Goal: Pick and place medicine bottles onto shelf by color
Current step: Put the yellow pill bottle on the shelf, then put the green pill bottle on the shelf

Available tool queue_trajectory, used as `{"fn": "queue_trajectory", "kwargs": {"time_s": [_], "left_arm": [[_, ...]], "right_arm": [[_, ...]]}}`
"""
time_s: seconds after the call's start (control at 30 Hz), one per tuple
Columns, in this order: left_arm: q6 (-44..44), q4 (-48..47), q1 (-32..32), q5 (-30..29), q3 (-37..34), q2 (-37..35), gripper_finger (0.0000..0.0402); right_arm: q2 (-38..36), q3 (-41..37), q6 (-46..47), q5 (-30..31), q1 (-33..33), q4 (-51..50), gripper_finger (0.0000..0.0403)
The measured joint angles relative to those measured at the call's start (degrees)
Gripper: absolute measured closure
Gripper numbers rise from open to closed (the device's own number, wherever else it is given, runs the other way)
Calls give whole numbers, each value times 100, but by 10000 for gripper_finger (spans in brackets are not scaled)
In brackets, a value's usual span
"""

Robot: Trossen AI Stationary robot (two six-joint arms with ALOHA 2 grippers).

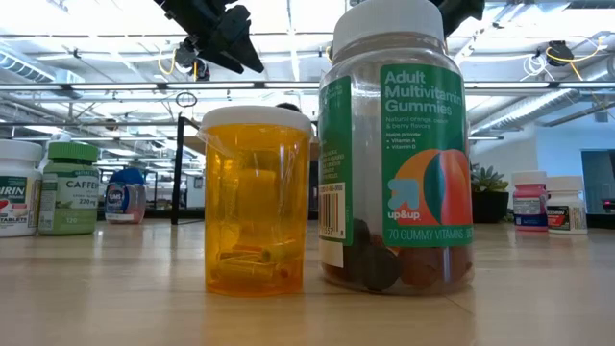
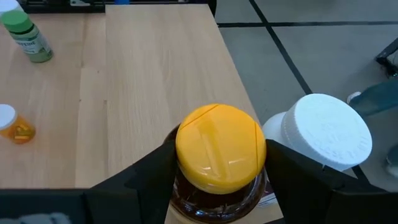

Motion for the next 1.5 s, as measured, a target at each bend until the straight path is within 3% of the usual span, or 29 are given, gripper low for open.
{"fn": "queue_trajectory", "kwargs": {"time_s": [1.1, 1.5], "left_arm": [[0, 2, 0, 0, -2, 0, 16], [-13, 2, 0, 0, 0, 0, 16]], "right_arm": [[-17, 9, -447, 144, -4, -170, 168], [-115, 9, -443, 170, -4, 1, 112]]}}
